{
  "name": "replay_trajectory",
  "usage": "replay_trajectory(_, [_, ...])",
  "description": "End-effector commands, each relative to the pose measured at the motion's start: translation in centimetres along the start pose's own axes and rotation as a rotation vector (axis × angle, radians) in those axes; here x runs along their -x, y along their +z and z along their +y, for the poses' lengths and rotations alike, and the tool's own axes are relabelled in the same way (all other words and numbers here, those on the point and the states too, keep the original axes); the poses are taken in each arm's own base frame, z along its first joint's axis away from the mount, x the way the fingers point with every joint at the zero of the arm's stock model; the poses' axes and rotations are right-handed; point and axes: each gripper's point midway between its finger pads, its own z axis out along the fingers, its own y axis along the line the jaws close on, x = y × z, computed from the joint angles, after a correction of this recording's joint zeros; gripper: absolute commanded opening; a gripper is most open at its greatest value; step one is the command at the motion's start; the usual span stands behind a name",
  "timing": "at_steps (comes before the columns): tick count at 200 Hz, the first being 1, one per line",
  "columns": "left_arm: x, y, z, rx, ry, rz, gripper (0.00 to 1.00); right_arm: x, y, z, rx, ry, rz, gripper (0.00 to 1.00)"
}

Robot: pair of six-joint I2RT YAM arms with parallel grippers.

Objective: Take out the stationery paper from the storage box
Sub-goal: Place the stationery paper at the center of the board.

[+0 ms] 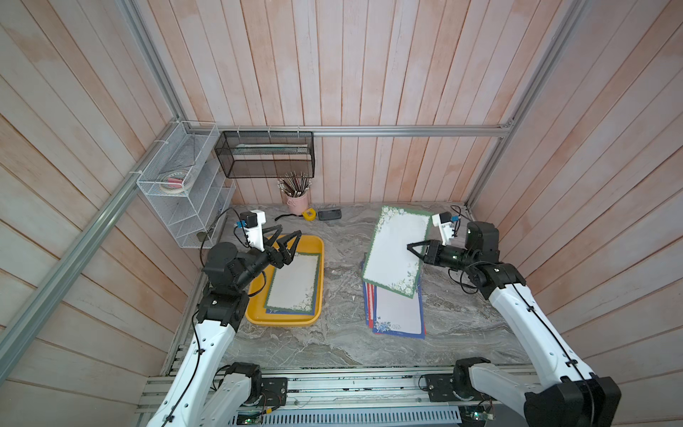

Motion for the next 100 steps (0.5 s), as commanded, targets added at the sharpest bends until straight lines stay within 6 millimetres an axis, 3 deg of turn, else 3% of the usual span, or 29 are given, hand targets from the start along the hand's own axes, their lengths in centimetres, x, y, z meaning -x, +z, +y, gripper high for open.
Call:
replay_trajectory(1, [-1.1, 0.5, 2.0, 0.08, 0.026, 0.023, 0.79, -6.0, 0.6, -3.5, -0.06, 0.133, 0.214, 0.0])
replay_trajectory(58, [-4.0, 1.3, 3.9, 0.098, 0.009, 0.078, 0.79, -9.0, 3.7, -7.6, -0.052, 0.236, 0.353, 0.0])
replay_trajectory(100, [-4.3, 1.2, 4.0, 0.092, 0.003, 0.08, 0.79, -10.9, 4.3, -11.5, -0.166, 0.305, 0.386, 0.0])
